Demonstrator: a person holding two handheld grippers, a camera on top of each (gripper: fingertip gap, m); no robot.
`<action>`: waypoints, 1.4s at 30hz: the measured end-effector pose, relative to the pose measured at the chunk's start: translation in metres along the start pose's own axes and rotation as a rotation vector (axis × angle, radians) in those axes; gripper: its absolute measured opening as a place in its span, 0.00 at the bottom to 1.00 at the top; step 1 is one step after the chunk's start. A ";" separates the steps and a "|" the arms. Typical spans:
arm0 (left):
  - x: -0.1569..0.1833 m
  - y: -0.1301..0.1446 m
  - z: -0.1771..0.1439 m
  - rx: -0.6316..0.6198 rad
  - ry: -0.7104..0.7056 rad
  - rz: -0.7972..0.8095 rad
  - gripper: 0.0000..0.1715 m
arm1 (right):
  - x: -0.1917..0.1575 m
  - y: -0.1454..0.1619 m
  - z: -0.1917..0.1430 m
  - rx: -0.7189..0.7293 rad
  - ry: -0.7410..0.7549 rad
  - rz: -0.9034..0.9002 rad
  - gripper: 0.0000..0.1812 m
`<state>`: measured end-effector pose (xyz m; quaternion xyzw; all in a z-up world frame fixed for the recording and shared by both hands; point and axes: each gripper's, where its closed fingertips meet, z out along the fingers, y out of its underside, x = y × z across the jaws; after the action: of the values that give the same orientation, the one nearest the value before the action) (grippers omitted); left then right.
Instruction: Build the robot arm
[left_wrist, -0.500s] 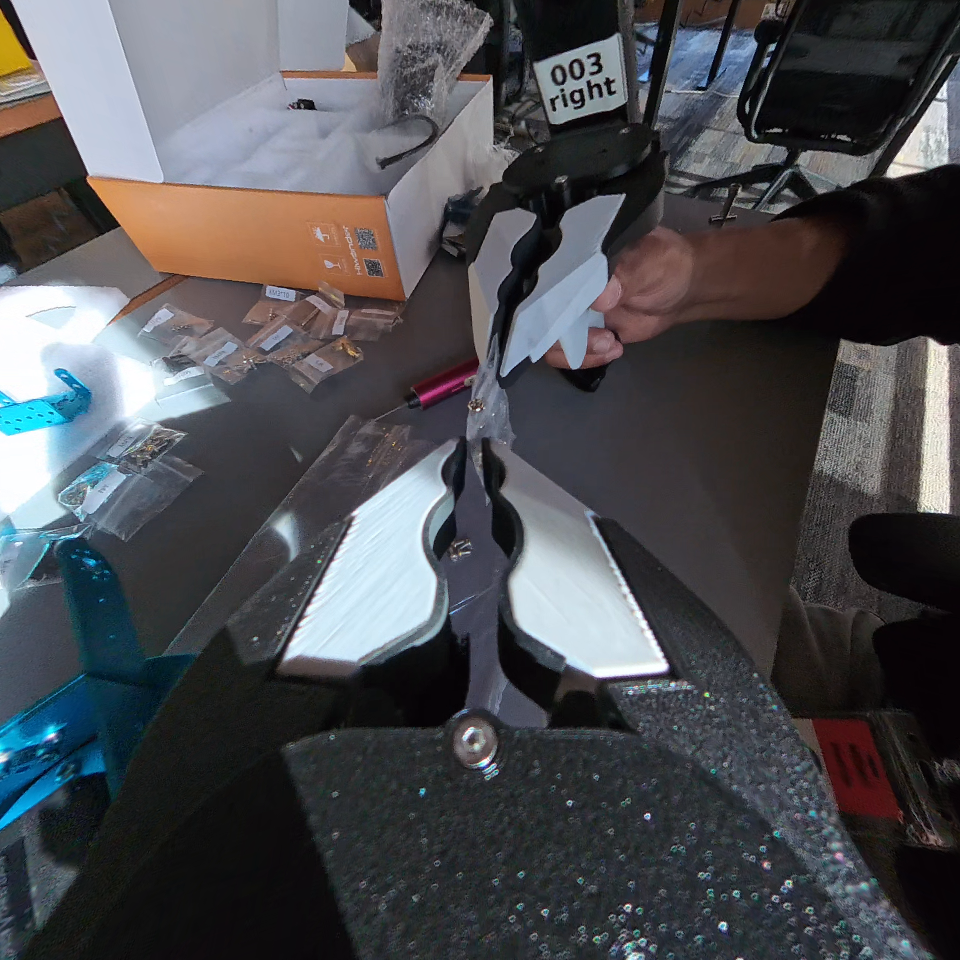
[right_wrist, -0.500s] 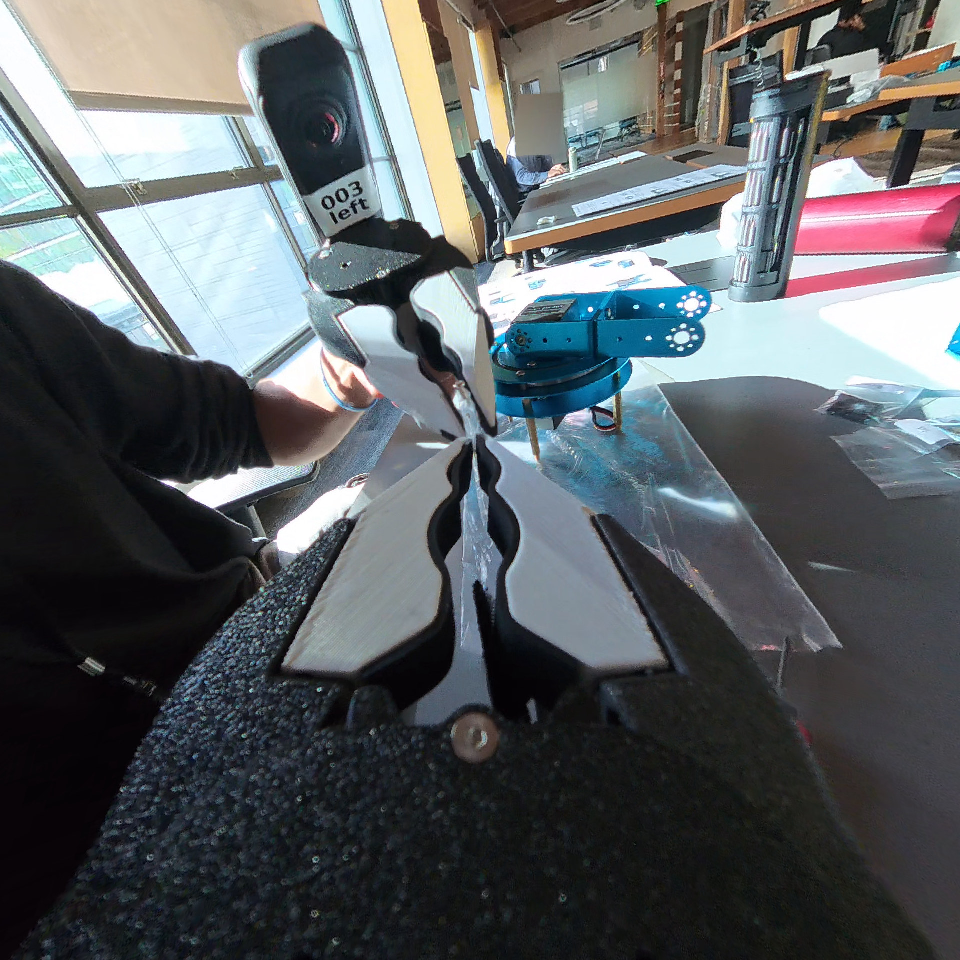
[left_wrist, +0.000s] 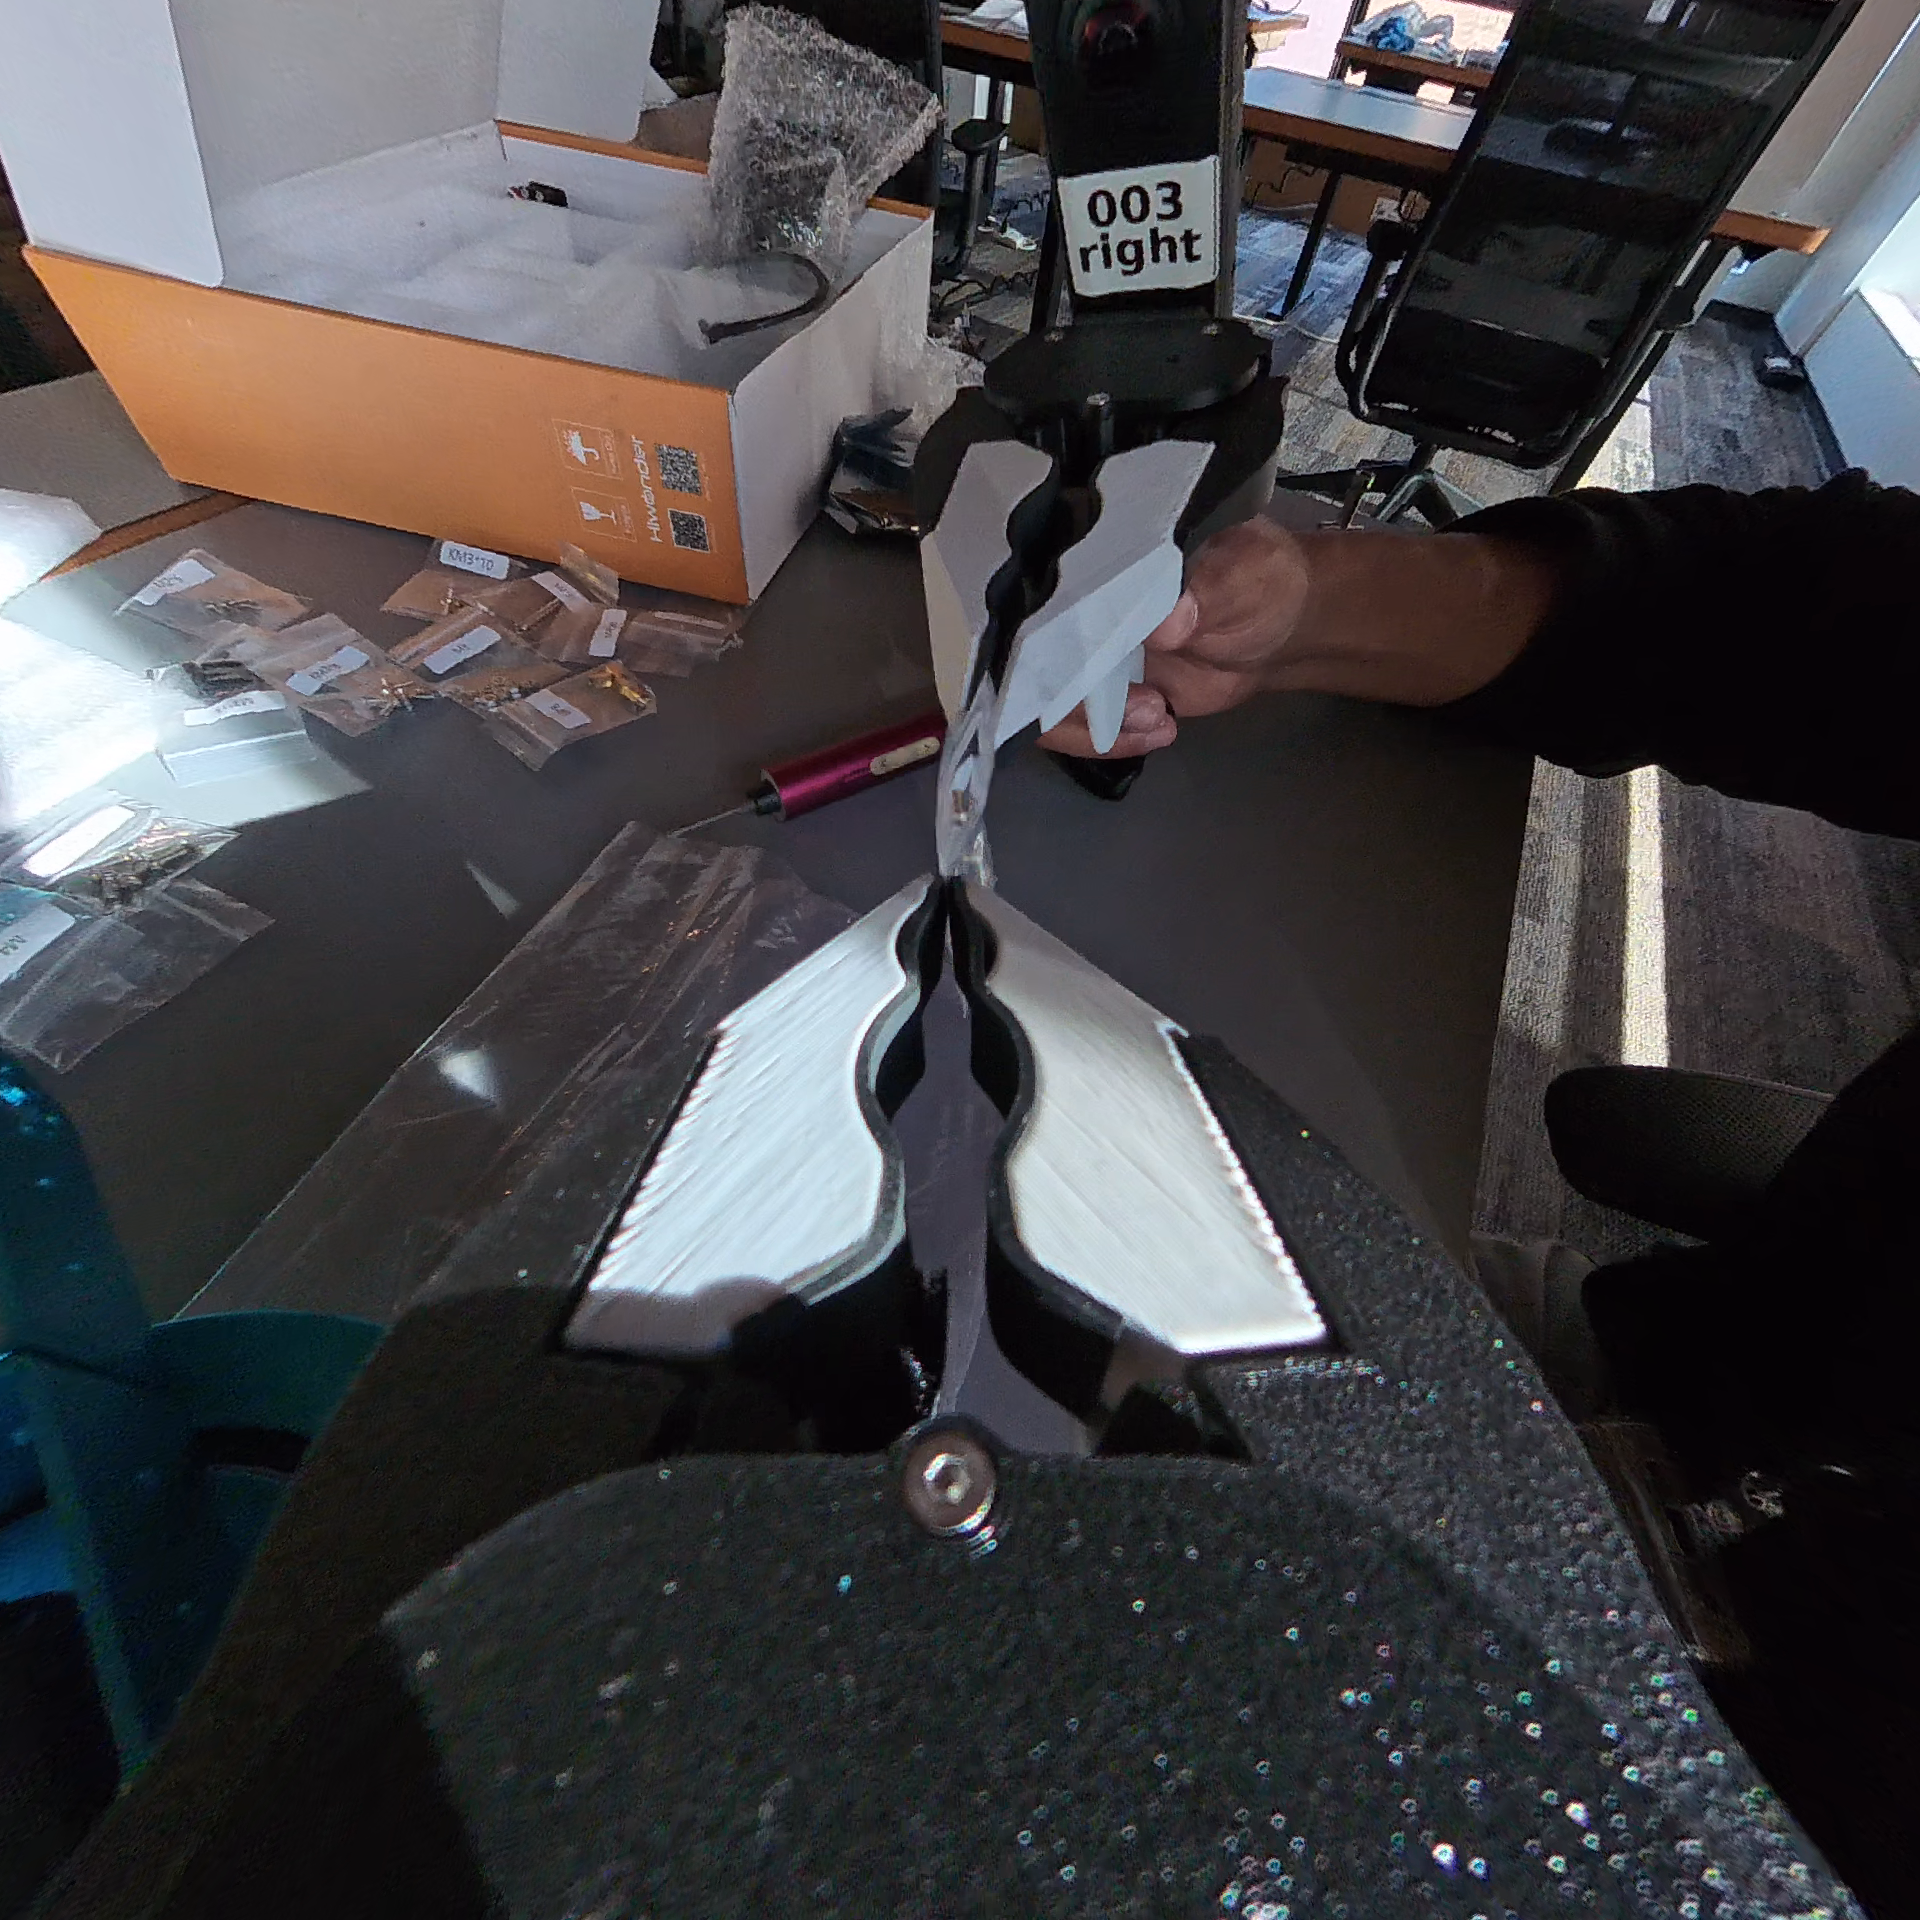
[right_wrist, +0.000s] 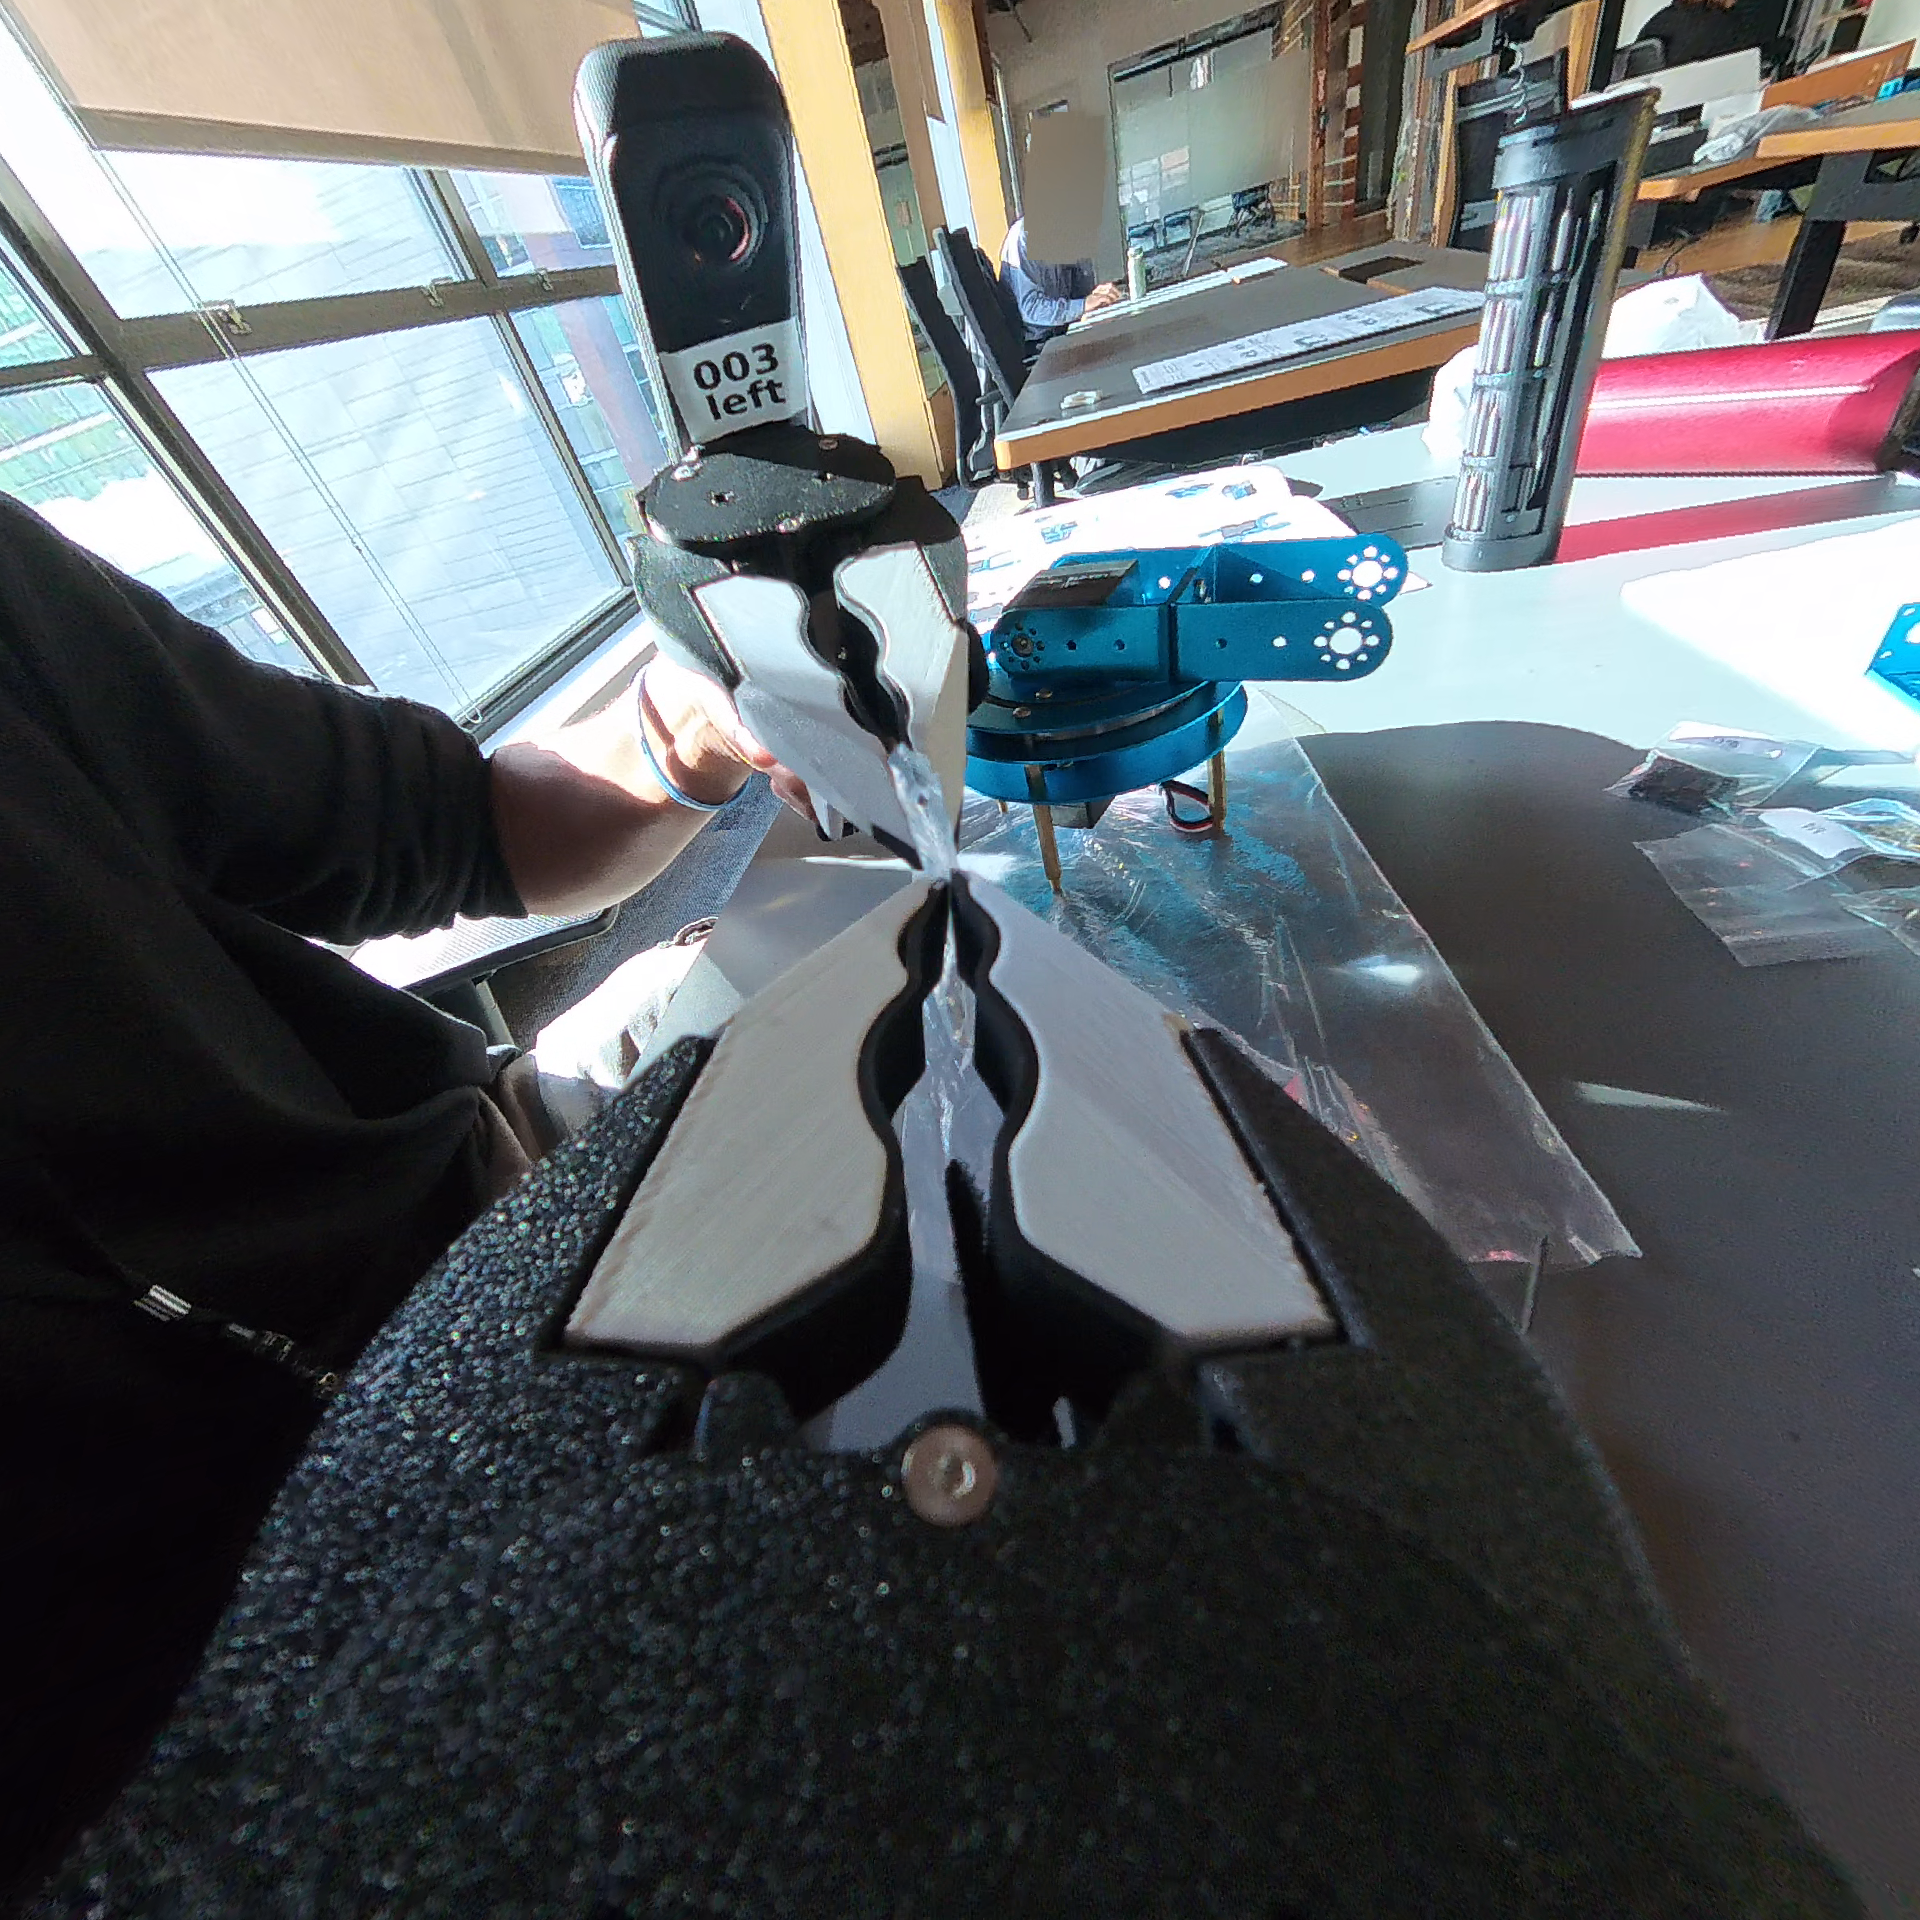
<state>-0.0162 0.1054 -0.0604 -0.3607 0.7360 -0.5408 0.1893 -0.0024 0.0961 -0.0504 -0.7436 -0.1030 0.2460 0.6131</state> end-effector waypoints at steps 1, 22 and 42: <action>-0.001 0.000 0.000 -0.003 -0.014 0.003 0.00 | 0.000 0.000 0.000 -0.003 -0.001 -0.002 0.00; -0.019 0.036 -0.041 0.015 -0.413 -0.088 0.00 | 0.024 0.053 0.004 -0.364 0.214 -0.059 0.15; -0.010 0.064 -0.036 -0.036 -0.253 -0.246 0.00 | 0.019 0.100 0.018 -0.617 0.258 -0.118 0.14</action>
<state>-0.0549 0.1462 -0.1087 -0.5163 0.6662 -0.4971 0.2063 -0.0096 0.0973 -0.1538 -0.9119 -0.1369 0.0712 0.3804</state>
